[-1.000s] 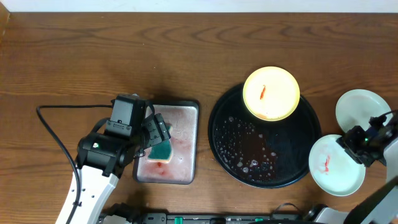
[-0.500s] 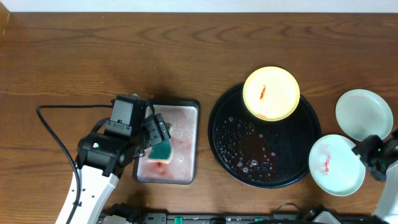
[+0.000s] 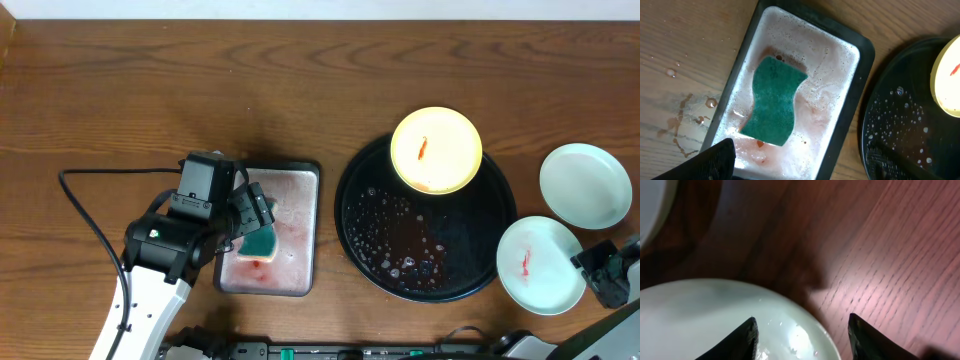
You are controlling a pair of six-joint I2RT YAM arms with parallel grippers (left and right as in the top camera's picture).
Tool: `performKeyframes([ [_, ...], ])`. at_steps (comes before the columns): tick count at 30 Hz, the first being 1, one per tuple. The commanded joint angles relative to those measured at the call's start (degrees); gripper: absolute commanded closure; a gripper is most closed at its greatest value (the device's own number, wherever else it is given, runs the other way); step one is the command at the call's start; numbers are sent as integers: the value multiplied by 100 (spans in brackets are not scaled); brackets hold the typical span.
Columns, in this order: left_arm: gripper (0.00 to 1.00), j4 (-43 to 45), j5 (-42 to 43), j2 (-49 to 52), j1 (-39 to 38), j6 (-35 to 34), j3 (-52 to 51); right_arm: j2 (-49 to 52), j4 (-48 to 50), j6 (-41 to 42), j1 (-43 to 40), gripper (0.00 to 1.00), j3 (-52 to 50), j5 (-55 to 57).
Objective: Clean dirty plates on tray and stack at the side
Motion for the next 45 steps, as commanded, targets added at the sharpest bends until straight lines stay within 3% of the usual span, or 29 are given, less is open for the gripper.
performKeyframes([
  [1, 16, -15, 33, 7, 31, 37, -33, 157, 118, -103, -83, 45, -31, 186],
  [8, 16, -15, 33, 7, 28, 37, -33, 605, 210, -105, -83, 53, -46, 101],
  [12, 16, -15, 33, 7, 28, 37, -33, 778, 260, -323, -79, 76, -46, -334],
  [17, 16, -15, 31, 7, 28, 37, -33, 776, 212, -361, -79, 99, -46, -435],
  [27, 16, -15, 33, 7, 28, 37, -33, 704, 208, -675, -72, 99, -44, -1005],
  [36, 16, -15, 33, 7, 28, 37, -33, -149, 409, -1217, -15, 99, -42, -3150],
  [45, 16, -15, 33, 7, 31, 37, -33, -1379, 7, -1305, 1464, 99, -42, -3226],
])
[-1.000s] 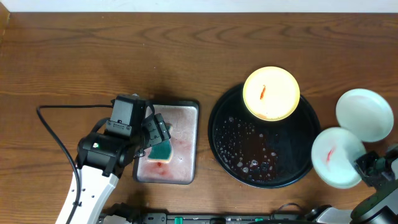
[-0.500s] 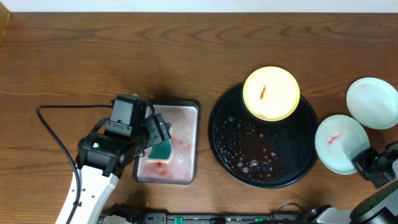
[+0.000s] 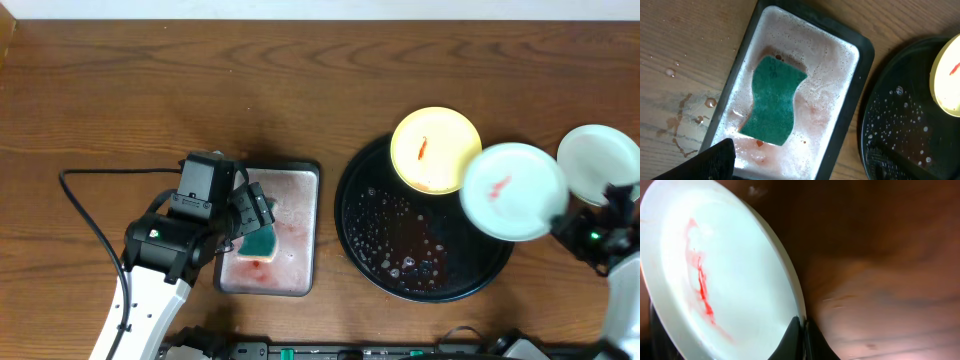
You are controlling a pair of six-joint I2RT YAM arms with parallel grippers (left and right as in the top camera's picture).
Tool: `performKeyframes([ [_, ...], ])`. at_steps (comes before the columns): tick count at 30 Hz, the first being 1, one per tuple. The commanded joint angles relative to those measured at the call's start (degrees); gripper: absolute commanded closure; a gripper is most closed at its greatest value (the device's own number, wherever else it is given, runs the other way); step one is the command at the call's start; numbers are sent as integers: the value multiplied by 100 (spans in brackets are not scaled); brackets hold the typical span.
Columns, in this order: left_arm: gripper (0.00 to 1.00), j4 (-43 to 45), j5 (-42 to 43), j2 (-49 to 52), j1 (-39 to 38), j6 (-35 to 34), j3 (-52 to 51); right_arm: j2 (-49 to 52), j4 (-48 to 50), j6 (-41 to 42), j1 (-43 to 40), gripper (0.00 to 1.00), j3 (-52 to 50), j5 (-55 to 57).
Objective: Clean dirty plates on tray and stack at the side
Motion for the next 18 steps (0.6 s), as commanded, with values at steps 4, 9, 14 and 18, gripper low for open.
performKeyframes([
  [4, 16, -13, 15, 7, 28, 37, -33, -544, -601, -160, 1585, 99, -37, 155],
  [9, 16, -13, 13, 7, 28, 37, -33, -439, -748, -179, 2605, 99, -103, 391],
  [14, 16, -15, 15, 7, 28, 37, -33, -98, -389, 70, 3609, 99, -293, 1158],
  [18, 16, -9, 20, 0, 31, -37, -31, 227, -114, 433, 4039, 99, -450, 1429],
])
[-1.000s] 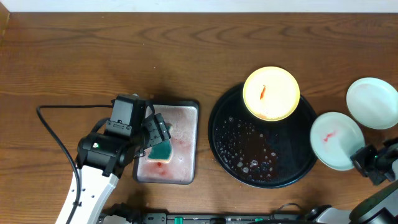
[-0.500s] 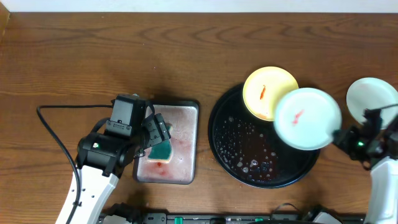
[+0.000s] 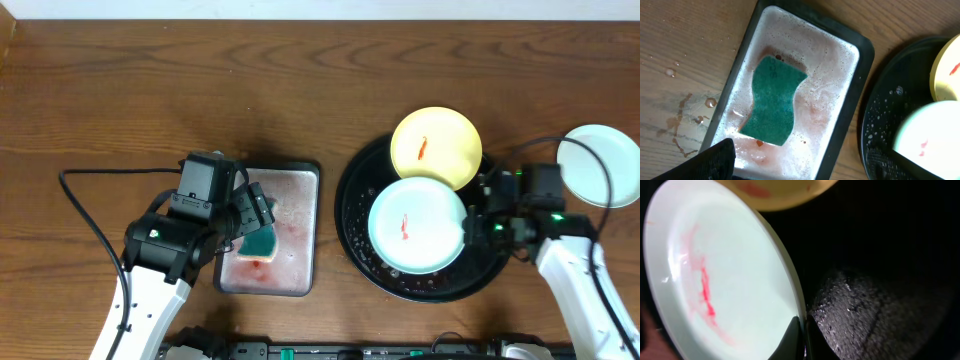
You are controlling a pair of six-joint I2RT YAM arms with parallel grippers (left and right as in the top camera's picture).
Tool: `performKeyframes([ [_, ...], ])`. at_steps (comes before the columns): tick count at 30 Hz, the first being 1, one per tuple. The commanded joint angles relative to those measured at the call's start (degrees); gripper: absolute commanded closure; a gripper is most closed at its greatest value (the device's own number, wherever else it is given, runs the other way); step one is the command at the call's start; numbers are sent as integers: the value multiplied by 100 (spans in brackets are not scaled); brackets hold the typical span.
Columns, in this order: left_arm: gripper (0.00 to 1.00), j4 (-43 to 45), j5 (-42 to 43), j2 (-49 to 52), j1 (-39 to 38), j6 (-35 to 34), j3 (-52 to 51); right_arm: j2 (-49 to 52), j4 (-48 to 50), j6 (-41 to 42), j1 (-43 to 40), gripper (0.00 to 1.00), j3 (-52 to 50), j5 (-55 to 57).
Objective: Clean dirty plates on tray and stack at the side
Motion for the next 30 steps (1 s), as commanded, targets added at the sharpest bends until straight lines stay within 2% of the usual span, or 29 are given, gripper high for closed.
performKeyframes([
  [1, 16, -13, 22, -13, 31, -114, -31, 337, 96, 393, 402, 99, -133, 442],
  [9, 16, -13, 20, -9, 28, -181, -33, 452, -129, 393, 798, 99, -127, 566],
  [10, 0, -13, 20, -9, 28, -181, -33, 452, -144, 398, 798, 96, -127, 831],
  [14, 1, -164, 17, -9, 28, -181, -33, 409, -122, 590, 730, 70, 15, 1287],
  [20, 1, -186, -225, 162, 28, -179, -149, 133, -358, 197, 723, 67, 824, 835],
  [21, 4, -168, -426, 249, 28, -205, -232, 59, -437, 195, 723, 66, 981, 605],
  [23, 22, -46, -765, 417, 28, -146, -409, -63, -514, 197, 723, 64, 1147, 232],
  [24, 27, 133, -828, 553, 28, 4, -544, -125, -520, 197, 730, 64, 1187, 57],
  [28, 30, 997, -232, 1220, 4, 715, -966, -313, -535, 201, 761, 63, 1200, -273],
  [30, 32, 1322, -136, 1681, -9, 789, -1084, -326, -588, 203, 787, 64, 1200, -297],
])
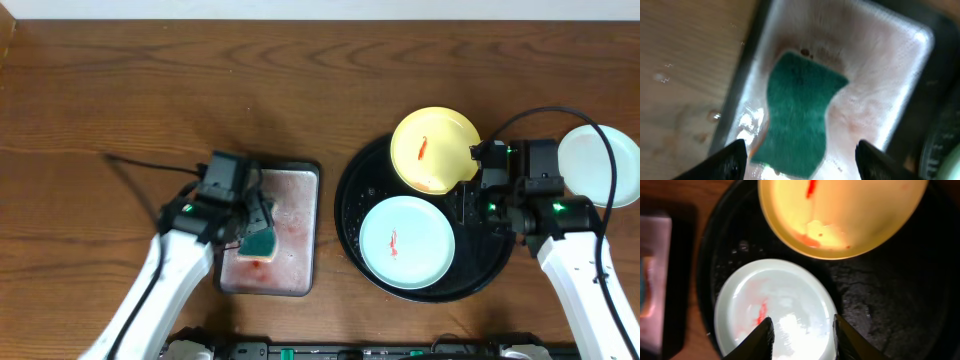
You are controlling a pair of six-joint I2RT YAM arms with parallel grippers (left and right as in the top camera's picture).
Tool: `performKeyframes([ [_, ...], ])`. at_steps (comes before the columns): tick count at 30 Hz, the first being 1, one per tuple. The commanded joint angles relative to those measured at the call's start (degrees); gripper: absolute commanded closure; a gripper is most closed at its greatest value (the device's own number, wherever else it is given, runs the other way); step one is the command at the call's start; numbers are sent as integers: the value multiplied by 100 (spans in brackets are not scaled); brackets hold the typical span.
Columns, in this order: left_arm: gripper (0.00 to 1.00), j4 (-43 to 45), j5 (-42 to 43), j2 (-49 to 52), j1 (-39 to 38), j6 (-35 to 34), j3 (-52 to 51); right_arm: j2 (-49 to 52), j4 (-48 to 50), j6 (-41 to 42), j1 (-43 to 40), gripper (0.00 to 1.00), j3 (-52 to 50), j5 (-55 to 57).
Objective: Clean dirty plates on tray and stack at the side
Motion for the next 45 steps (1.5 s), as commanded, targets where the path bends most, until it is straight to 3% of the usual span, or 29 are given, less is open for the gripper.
performKeyframes([
  [1, 36, 284, 190, 691, -7, 461, -214, -22, -96, -90, 72, 65, 44, -345],
  [6, 65, 743, 186, 1613, -7, 448, -214, -22, -258, -92, 76, 66, 42, -343],
  [8, 92, 901, 195, 1930, -7, 273, -212, -20, -260, -90, 76, 68, 42, -345],
  [14, 93, 802, 450, 2004, -7, 155, -81, -22, -302, -92, 76, 69, 42, -343],
  [21, 93, 190, 669, 1115, -7, 168, 496, -20, -339, -55, 76, 71, 37, -232],
  [25, 93, -236, 702, 549, -79, 229, 793, 79, -450, 160, 63, 58, -26, 251],
  [28, 93, -428, 702, 245, -227, 332, 1062, 348, -409, 319, 4, 61, -179, 389],
  [30, 93, -614, 706, 181, -350, 302, 1244, 588, -380, 323, -70, 72, -269, 389],
  [32, 93, -706, 708, 186, -546, 201, 1366, 817, -348, 321, -136, 76, -334, 389],
  [37, 93, -295, 708, 258, -1434, -411, 1370, 1473, -234, 313, -149, 77, -426, 350],
  [45, 93, 1088, 706, 1073, -2739, -1311, 1370, 2168, 61, 313, 15, 82, -496, 348],
])
